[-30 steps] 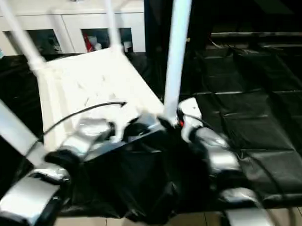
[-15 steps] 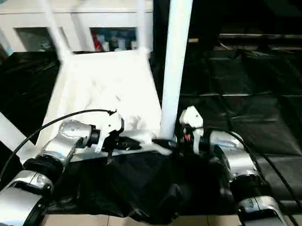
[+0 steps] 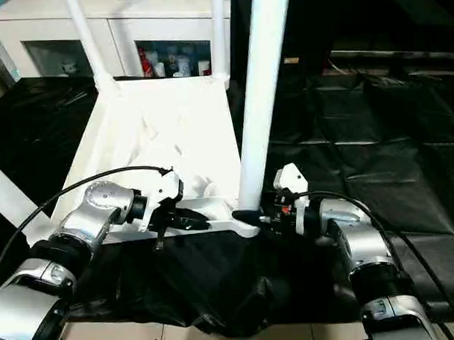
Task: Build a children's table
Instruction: Rotate leg to tighten
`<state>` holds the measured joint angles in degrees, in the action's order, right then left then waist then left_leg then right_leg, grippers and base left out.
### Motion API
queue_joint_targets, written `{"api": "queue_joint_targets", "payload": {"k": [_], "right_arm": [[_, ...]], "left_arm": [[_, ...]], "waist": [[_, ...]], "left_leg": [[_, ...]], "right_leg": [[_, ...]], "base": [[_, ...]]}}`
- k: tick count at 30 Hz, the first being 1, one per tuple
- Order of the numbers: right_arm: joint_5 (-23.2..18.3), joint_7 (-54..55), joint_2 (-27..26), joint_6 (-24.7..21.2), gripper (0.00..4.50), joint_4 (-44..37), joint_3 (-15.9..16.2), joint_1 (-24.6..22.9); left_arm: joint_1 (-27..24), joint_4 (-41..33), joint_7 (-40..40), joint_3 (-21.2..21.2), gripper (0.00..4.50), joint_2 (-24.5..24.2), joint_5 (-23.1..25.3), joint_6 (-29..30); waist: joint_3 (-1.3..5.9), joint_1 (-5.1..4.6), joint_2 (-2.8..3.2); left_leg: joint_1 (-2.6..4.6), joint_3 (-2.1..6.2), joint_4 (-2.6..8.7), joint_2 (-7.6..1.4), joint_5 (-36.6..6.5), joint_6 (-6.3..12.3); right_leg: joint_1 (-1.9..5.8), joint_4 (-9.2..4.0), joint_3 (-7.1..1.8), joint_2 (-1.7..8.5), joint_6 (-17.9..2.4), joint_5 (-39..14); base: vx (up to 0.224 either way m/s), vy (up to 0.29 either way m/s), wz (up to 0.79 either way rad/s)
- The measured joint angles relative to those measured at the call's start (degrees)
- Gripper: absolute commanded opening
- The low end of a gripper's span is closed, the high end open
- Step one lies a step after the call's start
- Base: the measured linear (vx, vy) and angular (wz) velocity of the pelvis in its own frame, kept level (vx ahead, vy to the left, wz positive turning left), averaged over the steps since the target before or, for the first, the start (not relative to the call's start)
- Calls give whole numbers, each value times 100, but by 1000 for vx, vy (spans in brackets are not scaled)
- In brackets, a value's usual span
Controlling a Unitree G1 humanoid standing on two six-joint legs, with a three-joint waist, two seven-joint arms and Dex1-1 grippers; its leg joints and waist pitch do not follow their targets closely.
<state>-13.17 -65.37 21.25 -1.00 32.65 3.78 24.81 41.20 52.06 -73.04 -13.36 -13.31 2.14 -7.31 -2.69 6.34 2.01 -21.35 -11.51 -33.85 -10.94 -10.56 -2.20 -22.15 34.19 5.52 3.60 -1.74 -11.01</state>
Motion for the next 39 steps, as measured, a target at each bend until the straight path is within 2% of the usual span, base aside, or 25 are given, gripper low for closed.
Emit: {"api": "queue_joint_targets", "payload": {"k": [4, 8, 12, 16, 17, 22, 25, 27, 30, 34, 39], "right_arm": [[168, 1259, -441, 101, 203, 186, -323, -7], [400, 2447, -760, 175, 201, 258, -396, 42], [678, 3894, -1282, 114, 199, 563, -567, 360], [801, 4388, -1440, 97, 199, 717, -594, 537], [812, 4381, -1440, 126, 255, 739, -594, 544], [778, 4070, -1381, 186, 281, 791, -596, 559], [756, 3591, -1226, 204, 316, 790, -565, 557], [700, 3261, -1120, 215, 316, 785, -531, 543], [572, 2163, -646, 166, 316, 535, -287, 376], [378, 887, -145, 97, 316, 346, -102, 224], [261, 279, -33, 11, 316, 346, -69, 220]], "left_arm": [[145, 183, 874, 20, 0, 279, 158, 117], [258, 355, 1619, 44, 0, 550, 283, 199], [458, 638, 2499, 73, 0, 850, 438, 289], [554, 751, 2772, 78, 0, 953, 440, 350], [555, 750, 2772, 81, 0, 954, 440, 351], [554, 750, 2656, 117, 0, 927, 437, 351], [554, 746, 2442, 129, 0, 861, 417, 324], [546, 739, 2306, 128, 0, 802, 381, 310], [374, 517, 1704, 111, 0, 540, 277, 210], [190, 266, 877, 56, 0, 255, 187, 77], [131, 162, 375, 0, 0, 128, 107, 62]], "waist": [[2, -92, -3], [6, -150, 0], [8, -213, -2], [9, -253, -2], [9, -253, -2], [7, -269, -5], [3, -274, -11], [2, -274, -14], [1, -246, -14], [1, -137, -16], [-3, -94, -21]], "left_leg": [[15, 0, -5, 1, -6, -14], [34, 0, 0, 1, -6, -16], [36, 1, -1, 3, -1, -23], [30, 1, 2, 7, -3, -22], [30, 1, 3, 7, -3, -21], [28, 1, 5, 7, -3, -21], [26, 1, 7, 6, -3, -19], [26, 1, 9, 5, -1, -18], [22, 1, 12, 4, 1, -13], [17, 1, 5, 2, 4, 3], [14, 0, 1, 3, 0, 2]], "right_leg": [[10, 2, -3, 0, 0, 6], [24, 1, -4, -1, 8, 2], [25, 0, -6, -1, 22, -5], [26, -4, -7, 1, 2, 7], [26, -4, -7, 1, 3, 6], [25, -4, -7, 1, 3, 6], [22, -5, -7, 0, 4, 5], [21, -4, -6, -1, 4, 5], [19, -5, -4, -1, 5, 3], [18, -5, -2, -1, 5, 2], [17, -6, -2, 1, 4, 3]], "base": [[0, 0, 0], [0, 0, 0], [0, 0, 0], [0, 0, 0], [0, 0, 0], [0, 0, 0], [0, 0, 0], [0, 0, 0], [0, 0, 0], [0, 0, 0], [0, 0, 0]]}}
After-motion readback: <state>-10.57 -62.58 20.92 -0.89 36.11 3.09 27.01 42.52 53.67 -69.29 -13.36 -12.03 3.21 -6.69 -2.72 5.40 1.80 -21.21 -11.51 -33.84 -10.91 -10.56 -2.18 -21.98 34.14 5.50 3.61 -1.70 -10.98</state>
